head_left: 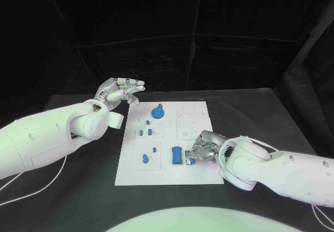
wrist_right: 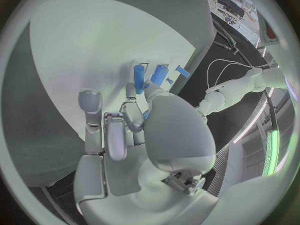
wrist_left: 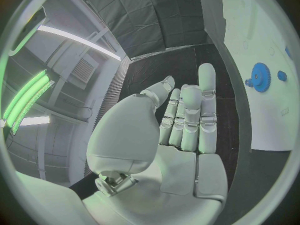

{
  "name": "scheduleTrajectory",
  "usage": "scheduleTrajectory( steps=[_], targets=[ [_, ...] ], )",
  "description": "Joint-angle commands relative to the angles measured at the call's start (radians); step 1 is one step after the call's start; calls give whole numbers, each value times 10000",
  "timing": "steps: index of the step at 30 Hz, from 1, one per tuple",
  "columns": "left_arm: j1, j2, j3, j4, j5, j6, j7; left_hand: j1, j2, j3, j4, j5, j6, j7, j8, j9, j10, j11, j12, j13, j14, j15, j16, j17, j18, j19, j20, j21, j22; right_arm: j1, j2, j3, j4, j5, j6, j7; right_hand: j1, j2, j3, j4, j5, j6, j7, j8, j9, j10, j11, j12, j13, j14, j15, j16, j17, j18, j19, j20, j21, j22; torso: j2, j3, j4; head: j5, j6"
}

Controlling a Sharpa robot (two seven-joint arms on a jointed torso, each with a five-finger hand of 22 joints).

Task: Assemble the parts on the task board

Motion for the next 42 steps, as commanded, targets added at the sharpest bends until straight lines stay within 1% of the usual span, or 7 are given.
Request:
scheduleTrajectory(
  steps=[1, 5, 14, 18, 23, 35, 42],
  targets=[
    [16, -8, 8, 23, 24, 108, 10, -20, 76, -38, 3, -46, -50, -13, 51, -2, -95, 2, 40, -13, -70, 2, 42, -4, 134, -1, 66, -37, -11, 12, 18, 3, -4, -358, 149, -180, -115, -10, 60, 16, -47, 79, 3, 44, 41, 74, -14, -27, -14, 830, -28, 66, 1583, -162, 35, -29, 23, -16, 0, 1, -14, -7, 8],
    [16, -7, 8, 28, 24, 118, 3, -20, 76, -38, 3, -46, -50, -13, 51, -2, -95, 2, 40, -13, -70, 2, 42, -4, 134, -1, 66, -37, -11, 12, 42, 3, -16, -450, 193, -230, -361, -112, 69, 141, -124, 134, -15, 129, 112, 88, -29, -36, -19, 828, -40, 61, 1577, -163, 37, -43, 14, -20, 4, 3, -14, -2, 6],
    [17, -8, 8, 31, 24, 119, -4, -20, 76, -38, 3, -46, -50, -13, 51, -2, -95, 2, 40, -13, -70, 2, 42, -4, 134, -1, 66, -37, -11, 12, 79, 3, -46, -545, 239, -256, -1108, -421, -502, 450, 265, 112, 10, 279, 268, 111, -5, -42, -13, 826, -26, 54, 1572, -165, 40, -42, -15, -42, 2, 2, -10, -8, -1],
    [17, -14, 8, 33, 24, 115, -5, -20, 76, -38, 3, -46, -50, -13, 51, -2, -95, 2, 40, -13, -70, 2, 42, -4, 134, -1, 66, -37, -11, 12, 82, 3, -59, -550, 224, -247, -1553, -521, -1118, 569, 800, 55, 4, 326, 340, 104, -8, -55, -12, 823, -26, 44, 1559, -163, 39, -37, -40, -67, 7, 1, -15, -11, -4],
    [17, -16, 8, 31, 24, 117, -7, -20, 76, -38, 3, -46, -50, -13, 51, -2, -95, 2, 40, -13, -70, 2, 42, -4, 134, -1, 66, -37, -11, 12, 83, 3, -73, -517, 205, -218, -1843, -378, -1792, 586, 350, -29, 3, 361, 416, 60, -16, -122, -56, 813, -22, 15, 1516, -143, 1, -42, -107, -159, -1, -1, -11, -8, -10],
    [17, -9, 8, 15, 24, 121, -7, -20, 76, -38, 3, -46, -50, -13, 51, -2, -95, 2, 40, -13, -70, 2, 42, -4, 134, -1, 66, -37, -11, 11, -119, 3, 95, -548, 85, 161, -1602, -239, -2163, 542, 363, -116, 12, 374, 470, 21, 4, -176, -89, 803, -20, -15, 1469, -130, -48, -33, -179, -269, -11, 12, -25, -13, 18],
    [16, 10, 7, -43, 24, 100, 25, -33, 72, -53, 7, -49, -63, -2, 53, -4, -113, 11, 52, -14, -85, 5, 36, -33, 133, -3, 68, -38, -11, 25, -588, 7, 125, 266, -793, 1943, -618, -81, -2540, 310, 1316, -1081, 357, -151, 299, -358, 271, -751, -578, 671, 179, -356, 904, -32, -406, 107, -617, -1008, -84, 3, -39, -70, 185]
  ],
)
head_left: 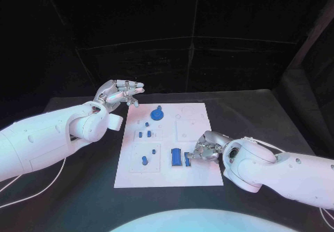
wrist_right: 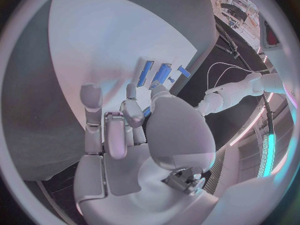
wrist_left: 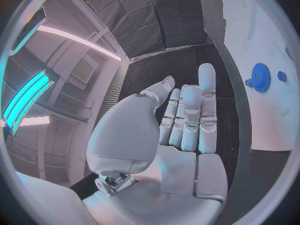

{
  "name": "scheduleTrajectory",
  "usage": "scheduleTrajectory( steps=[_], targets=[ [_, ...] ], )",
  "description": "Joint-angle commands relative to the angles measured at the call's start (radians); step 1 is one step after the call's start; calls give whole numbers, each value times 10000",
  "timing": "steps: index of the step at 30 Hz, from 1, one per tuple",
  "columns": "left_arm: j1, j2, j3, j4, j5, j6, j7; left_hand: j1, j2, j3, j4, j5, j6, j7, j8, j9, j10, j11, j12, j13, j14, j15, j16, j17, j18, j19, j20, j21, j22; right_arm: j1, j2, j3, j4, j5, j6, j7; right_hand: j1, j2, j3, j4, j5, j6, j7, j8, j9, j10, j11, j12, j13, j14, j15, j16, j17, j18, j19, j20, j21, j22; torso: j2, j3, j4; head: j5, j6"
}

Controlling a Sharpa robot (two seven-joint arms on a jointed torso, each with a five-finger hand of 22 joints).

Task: Assemble the parts on the task board

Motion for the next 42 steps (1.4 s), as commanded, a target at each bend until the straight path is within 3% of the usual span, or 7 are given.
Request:
scheduleTrajectory(
  steps=[1, 14, 28, 29, 40, 41, 42],
  targets=[
    [14, 13, 7, -32, 25, 76, 70, -33, 72, -54, 7, -49, -63, -2, 53, -4, -76, -26, 52, -13, -84, 5, 36, -11, 133, -3, 68, -38, -12, 49, -154, 9, -123, 936, -907, 2040, 422, 77, -60, -159, 239, -410, 167, -246, -109, -316, 92, -453, -402, 638, 142, -248, 707, 6, -249, 70, -306, -514, -85, -14, -37, -40, 108],
    [-45, 332, -2, -507, 750, -113, 212, -60, 112, -252, 42, -51, -105, 41, 183, -5, -221, 47, 296, -21, -1561, 133, -1432, -1477, 124, -1096, 200, -889, -470, 1265, 301, 19, -3149, 8992, -240, 8628, 2331, 555, -193, -723, 657, -1335, 1265, -1415, -774, -4364, 1256, -7767, -6854, -3357, 1371, -9812, -8216, 115, -3148, 1159, -5126, -4333, -504, -13, -153, -108, 848],
    [-178, 880, -13, -1484, 1856, -455, 675, -184, 137, -75, 311, -55, 107, 34, -120, -30, -93, 306, -912, -102, -2648, 910, -6990, -4046, 107, -3828, 1096, -3991, -2727, 1550, 1827, 29, -6206, 11462, 553, 10738, 2333, 1234, -900, -1860, 132, -386, 1279, -2936, -1644, -3349, 1547, -9683, -10594, -3875, 2024, -13822, -11698, 286, -3383, 2074, -8190, -6105, -856, 17, -130, -129, 1534],
    [-180, 848, -19, -1421, 1261, -276, 280, -4068, 634, -1154, 622, -617, -2884, -534, -578, -679, -3102, -125, -1587, -710, -5530, 548, -8179, -4442, -506, -6367, 404, -4519, -3764, 1525, 1751, 20, -6091, 10464, 59, 9733, -2030, 913, -564, -2688, -565, -3256, 660, -3290, -2325, -6500, 1084, -10211, -10895, -7125, 1638, -14115, -12083, -361, -6008, 1339, -9185, -6809, -777, 1, -133, -132, 1461],
    [-433, 667, 91, -476, 1202, -1631, 511, -7184, 634, -1990, 622, -617, -5163, -981, -1676, -679, -5372, -479, -2240, -710, -7719, -270, -9391, -5461, -760, -8468, -61, -5103, -4731, 1300, 1648, 147, -5007, 11486, -1297, 10363, -5330, 913, 222, -2688, -1126, -5346, 211, -4175, -2325, -8795, 733, -10658, -11712, -9510, 745, -14872, -13073, -580, -7920, 775, -9996, -6809, -854, 69, 120, 302, 1830],
    [-480, 634, 111, -303, 1192, -1878, 553, -7423, 634, -2055, 622, -617, -5345, -1017, -1676, -679, -5555, -1199, -2284, -710, -7898, -270, -9465, -5461, -765, -8623, -102, -5132, -4793, 1258, 1629, 170, -4809, 11673, -1546, 10479, -5594, 913, 222, -2688, -1168, -5517, 173, -4175, -2325, -8985, 705, -10689, -11712, -9708, 745, -14872, -13073, -579, -8081, 733, -10056, -6809, -856, 71, 128, 315, 1841],
    [-529, 598, 133, -117, 1180, -2146, 598, -7654, 634, -2119, 622, -617, -5519, -1052, -1676, -679, -5733, -1199, -2316, -710, -8070, -270, -9530, -5461, -766, -8774, -145, -5159, -4851, 1214, 1608, 195, -4595, 11875, -1813, 10604, -5864, 913, 222, -2688, -1217, -5694, 137, -4175, -2325, -9179, -3, -10722, -11712, -9911, 745, -14872, -13073, -651, -8243, 687, -10115, -6809, -857, 71, 129, 317, 1843]
  ],
)
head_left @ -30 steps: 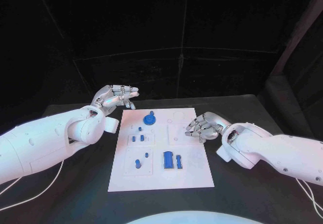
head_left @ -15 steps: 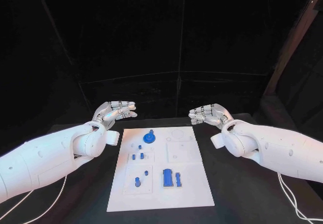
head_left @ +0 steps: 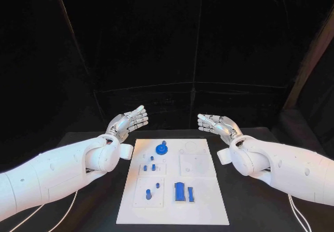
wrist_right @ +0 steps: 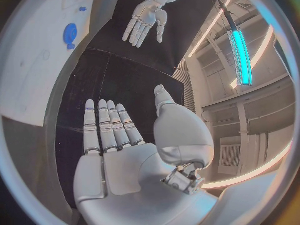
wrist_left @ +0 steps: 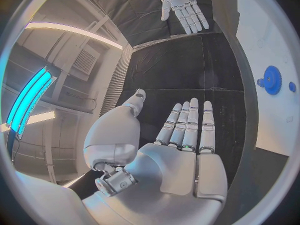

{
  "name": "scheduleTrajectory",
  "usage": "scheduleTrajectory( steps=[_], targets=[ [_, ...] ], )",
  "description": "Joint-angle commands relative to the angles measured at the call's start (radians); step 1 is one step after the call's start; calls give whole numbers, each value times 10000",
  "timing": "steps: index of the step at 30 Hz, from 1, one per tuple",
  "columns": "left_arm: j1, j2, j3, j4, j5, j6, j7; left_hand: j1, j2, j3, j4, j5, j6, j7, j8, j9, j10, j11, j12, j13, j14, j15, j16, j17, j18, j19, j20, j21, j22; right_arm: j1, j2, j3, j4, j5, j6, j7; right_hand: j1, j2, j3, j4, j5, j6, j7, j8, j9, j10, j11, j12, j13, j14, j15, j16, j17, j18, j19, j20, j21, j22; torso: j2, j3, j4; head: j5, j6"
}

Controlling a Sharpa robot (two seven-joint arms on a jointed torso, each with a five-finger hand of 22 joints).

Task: Assemble the parts on the task board

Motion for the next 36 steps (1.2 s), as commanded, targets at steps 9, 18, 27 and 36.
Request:
scheduleTrajectory(
  steps=[9, 18, 27, 36],
  targets=[
    [-532, -380, 243, 2091, -214, -3707, 728, -4061, 70, -1098, 45, -123, -3051, -1182, -752, -89, -3093, -900, -1314, -88, -3017, -340, -1193, -475, -1315, -2633, -732, -1029, -1036, -367, -182, 213, 1879, 2332, -3116, 1523, -4513, -59, 325, -85, -748, -2957, -1236, -342, -99, -3249, -953, -1097, -191, -3387, -473, -200, -482, -485, -2731, -761, -1033, -98, -24, 21, 84, 66, 52],
    [-695, -496, 314, 2699, -252, -4579, 876, -5337, 70, -1427, 45, -123, -4008, -1182, -752, -89, -4065, -900, -1314, -88, -3964, -340, -1568, -475, -1315, -3450, -1438, -1029, -2036, -413, -203, 239, 2100, 2541, -3394, 1652, -5937, -59, 325, -85, -1476, -3892, -1236, -342, -99, -4271, -953, -1097, -191, -4453, -473, -200, -482, -1241, -3578, -1497, -2043, -98, -24, 21, 84, 66, 52],
    [-695, -496, 314, 2699, -252, -4579, 876, -6177, 70, -2169, 45, -123, -4640, -1182, -752, -89, -4702, -900, -1314, -88, -4588, -340, -2345, -475, -1315, -3998, -1438, -1029, -2036, -413, -203, 239, 2100, 2541, -3394, 1652, -6869, -59, 325, -85, -1476, -4506, -1236, -342, -99, -4944, -953, -1097, -191, -5157, -473, -200, -482, -1241, -4141, -1497, -2043, -98, -24, 21, 84, 66, 52],
    [-695, -496, 314, 2699, -252, -4579, 876, -6713, 70, -2169, 45, -123, -5043, -1182, -752, -89, -5102, -900, -1314, -88, -4984, -340, -2345, -475, -1315, -4321, -1438, -1029, -2036, -413, -203, 239, 2100, 2541, -3394, 1652, -7459, -59, 325, -85, -1476, -4888, -1236, -342, -99, -5364, -953, -1097, -191, -5609, -473, -200, -482, -1241, -4489, -1497, -2043, -98, -24, 21, 84, 66, 52]
  ],
)
